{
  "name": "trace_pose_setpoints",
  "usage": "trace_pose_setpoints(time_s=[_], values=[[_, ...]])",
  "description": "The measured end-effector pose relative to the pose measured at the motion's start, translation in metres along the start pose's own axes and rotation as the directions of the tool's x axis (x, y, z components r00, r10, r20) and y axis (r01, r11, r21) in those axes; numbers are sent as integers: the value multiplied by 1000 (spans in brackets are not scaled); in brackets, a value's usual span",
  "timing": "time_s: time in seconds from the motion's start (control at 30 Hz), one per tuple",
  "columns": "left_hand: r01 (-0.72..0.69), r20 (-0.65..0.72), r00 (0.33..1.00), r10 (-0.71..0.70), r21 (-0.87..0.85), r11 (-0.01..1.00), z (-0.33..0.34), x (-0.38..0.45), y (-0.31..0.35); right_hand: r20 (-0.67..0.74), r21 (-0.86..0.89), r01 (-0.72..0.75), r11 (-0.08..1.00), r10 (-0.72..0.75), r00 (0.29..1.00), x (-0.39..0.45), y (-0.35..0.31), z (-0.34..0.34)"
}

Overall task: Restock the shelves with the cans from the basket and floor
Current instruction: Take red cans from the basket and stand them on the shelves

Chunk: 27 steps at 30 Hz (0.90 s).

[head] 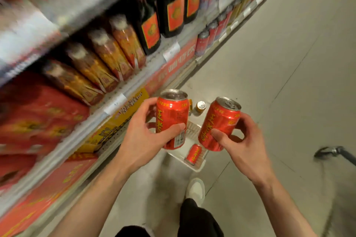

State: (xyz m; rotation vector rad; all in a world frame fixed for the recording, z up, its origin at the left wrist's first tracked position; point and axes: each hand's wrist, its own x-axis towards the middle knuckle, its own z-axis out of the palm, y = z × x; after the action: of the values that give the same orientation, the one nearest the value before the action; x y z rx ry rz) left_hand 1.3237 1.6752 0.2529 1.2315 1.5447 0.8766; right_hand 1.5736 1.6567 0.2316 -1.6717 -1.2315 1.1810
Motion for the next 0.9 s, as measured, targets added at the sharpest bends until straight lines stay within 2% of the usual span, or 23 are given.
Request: trace_pose_setpoints(time_s=[0.23,0.43,0.67,0.9], values=[[-59,-84,995,61,30,998,-59,-68,184,55,13,47,999,-48,997,-41,-186,-67],[-93,-211,973,94,17,996,-103,-118,285,186,-9,141,990,-137,973,-62,-294,-97],[-143,-427,894,134,11,990,-152,-184,337,366,56,218,974,-223,903,-84,-376,-79],[-161,-590,791,163,56,985,-222,-266,335,481,123,317,940,-336,810,-147,-429,-14]])
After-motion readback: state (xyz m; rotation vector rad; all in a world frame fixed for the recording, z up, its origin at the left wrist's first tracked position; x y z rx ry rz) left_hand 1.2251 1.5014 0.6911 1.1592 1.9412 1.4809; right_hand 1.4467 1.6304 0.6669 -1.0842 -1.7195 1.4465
